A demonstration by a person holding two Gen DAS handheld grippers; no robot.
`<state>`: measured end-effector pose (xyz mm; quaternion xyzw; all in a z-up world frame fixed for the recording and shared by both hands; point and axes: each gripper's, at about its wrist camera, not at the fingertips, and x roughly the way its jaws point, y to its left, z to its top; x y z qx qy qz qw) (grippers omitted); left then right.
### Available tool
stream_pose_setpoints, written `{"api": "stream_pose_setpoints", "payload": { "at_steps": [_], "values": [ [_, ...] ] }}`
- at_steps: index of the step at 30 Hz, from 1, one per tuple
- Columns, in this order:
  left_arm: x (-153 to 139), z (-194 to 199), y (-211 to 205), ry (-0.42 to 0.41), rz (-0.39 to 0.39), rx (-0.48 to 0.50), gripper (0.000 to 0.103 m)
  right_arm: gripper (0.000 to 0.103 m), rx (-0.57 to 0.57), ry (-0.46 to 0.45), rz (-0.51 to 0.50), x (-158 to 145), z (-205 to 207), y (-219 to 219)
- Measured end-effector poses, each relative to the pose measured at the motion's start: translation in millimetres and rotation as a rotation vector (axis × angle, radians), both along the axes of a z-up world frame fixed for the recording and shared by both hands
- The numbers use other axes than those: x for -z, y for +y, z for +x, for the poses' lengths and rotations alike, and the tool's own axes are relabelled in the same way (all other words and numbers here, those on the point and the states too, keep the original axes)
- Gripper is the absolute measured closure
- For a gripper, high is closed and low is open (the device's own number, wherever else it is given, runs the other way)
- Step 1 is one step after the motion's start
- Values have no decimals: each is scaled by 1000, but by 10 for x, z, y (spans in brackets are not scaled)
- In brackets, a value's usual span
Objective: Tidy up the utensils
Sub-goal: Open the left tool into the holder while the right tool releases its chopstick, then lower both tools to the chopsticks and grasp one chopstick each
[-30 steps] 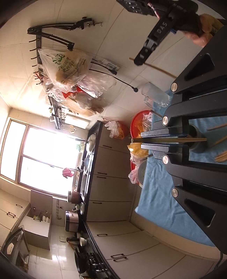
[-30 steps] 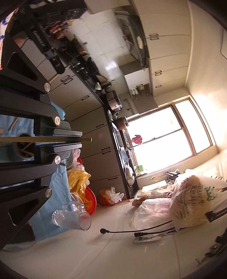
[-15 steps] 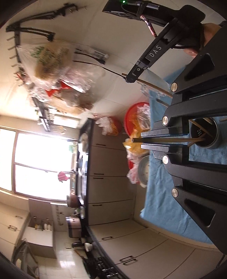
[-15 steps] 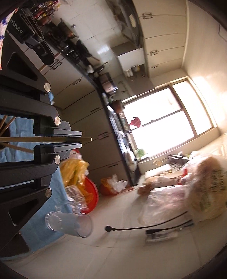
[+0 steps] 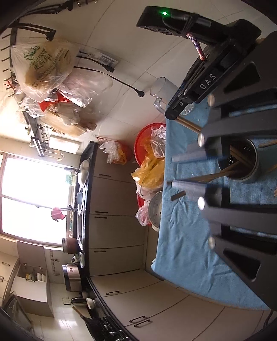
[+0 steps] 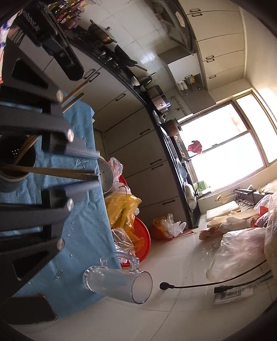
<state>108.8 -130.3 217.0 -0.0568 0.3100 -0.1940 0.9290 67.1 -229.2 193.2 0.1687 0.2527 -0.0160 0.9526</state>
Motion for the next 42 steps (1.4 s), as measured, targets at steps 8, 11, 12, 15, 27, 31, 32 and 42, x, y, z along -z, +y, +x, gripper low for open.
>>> {"api": "stream_pose_setpoints", "payload": {
  "at_steps": [8,11,12,15,27,31,32,42],
  "values": [
    [-49,-454,394,-10,-19,-43,71,53,10,9,-85,-57,-663,3],
    [162,-692,599,33,-21,-60,67,51,-13,79,-99,217,-937,9],
    [248,-749,642,53,-20,-64,67,51,-25,107,-104,319,-994,25],
    [672,-915,754,152,-3,-62,67,51,-99,225,-118,790,-1186,123],
    [1857,-1301,361,357,150,15,80,55,-211,379,-153,1585,-1507,434],
    [1952,-1312,255,375,166,27,89,58,-210,382,-167,1609,-1472,458],
    [1950,-1316,237,370,181,20,92,60,-210,383,-171,1614,-1457,476],
    [1949,-1267,221,364,234,40,96,80,-202,412,-223,1689,-1342,548]
  ]
}}
